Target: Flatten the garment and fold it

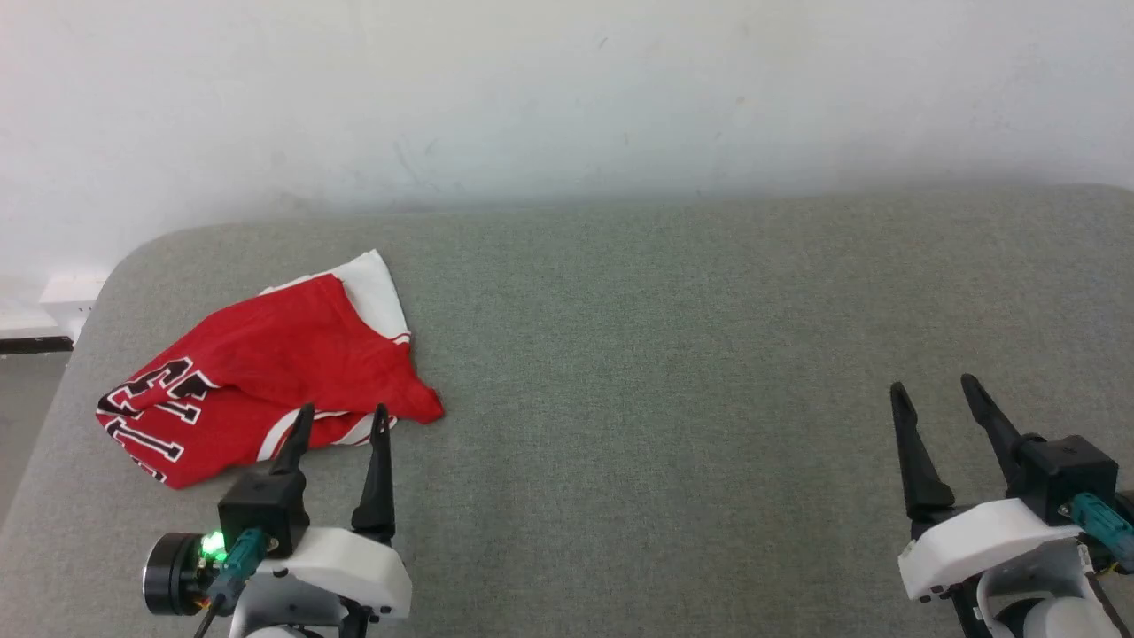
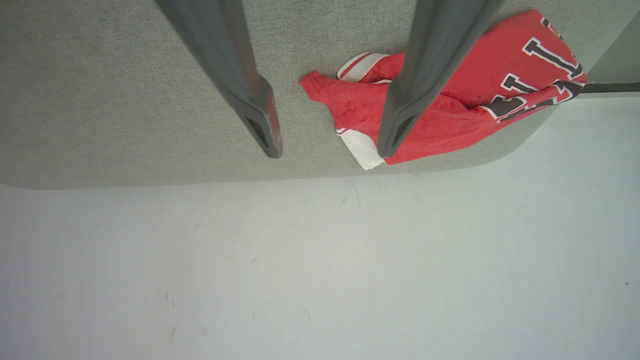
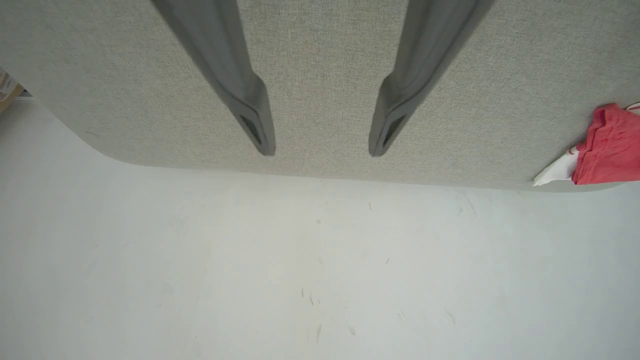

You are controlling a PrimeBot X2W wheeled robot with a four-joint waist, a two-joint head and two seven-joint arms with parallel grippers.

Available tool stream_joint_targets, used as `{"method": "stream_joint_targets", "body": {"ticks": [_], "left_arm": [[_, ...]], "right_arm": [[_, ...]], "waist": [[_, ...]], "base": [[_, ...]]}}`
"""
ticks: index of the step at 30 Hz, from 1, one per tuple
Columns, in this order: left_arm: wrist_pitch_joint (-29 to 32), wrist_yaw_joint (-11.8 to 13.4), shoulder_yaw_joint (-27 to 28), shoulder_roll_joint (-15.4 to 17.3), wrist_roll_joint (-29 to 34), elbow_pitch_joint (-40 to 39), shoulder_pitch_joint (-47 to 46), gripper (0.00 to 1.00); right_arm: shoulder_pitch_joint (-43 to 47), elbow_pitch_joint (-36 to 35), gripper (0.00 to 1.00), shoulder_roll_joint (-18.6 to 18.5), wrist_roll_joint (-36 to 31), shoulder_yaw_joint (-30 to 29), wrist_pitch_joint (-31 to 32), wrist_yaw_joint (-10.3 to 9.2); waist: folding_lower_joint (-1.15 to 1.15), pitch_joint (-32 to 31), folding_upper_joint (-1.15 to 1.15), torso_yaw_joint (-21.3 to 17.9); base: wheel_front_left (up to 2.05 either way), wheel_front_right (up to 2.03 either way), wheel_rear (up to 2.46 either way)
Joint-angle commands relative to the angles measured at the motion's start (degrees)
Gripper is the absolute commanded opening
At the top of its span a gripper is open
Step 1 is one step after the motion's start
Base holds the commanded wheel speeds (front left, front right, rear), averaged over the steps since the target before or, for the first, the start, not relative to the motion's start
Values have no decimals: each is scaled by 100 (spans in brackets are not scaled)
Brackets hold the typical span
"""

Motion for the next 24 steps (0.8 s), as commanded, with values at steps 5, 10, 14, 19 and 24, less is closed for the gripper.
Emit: {"method": "stream_joint_targets", "body": {"ticks": [5, 10, 14, 19, 24], "left_arm": [[-117, -4, -16, -4, -74, -35, 121, 100], [-176, 18, -13, -5, -120, -33, 163, 100], [-224, 39, -8, -5, -157, -45, 190, 100], [-284, 39, 17, -6, -200, -51, 215, 100], [-344, 48, 26, -7, -254, -62, 239, 100]], "right_arm": [[51, 25, 100, 7, 46, -79, -121, -2], [78, 38, 100, 8, 61, -96, -180, -2], [99, 44, 100, 9, 65, -87, -228, -2], [114, 70, 100, 9, 68, -102, -288, -2], [124, 101, 100, 10, 69, -121, -348, -2]], "waist": [[0, -23, 0, 37], [0, -51, 0, 86], [0, -60, 0, 150], [0, -55, 0, 255], [0, -51, 0, 391]], "base": [[0, 0, 0], [0, 0, 0], [0, 0, 0], [0, 0, 0], [0, 0, 0]]}}
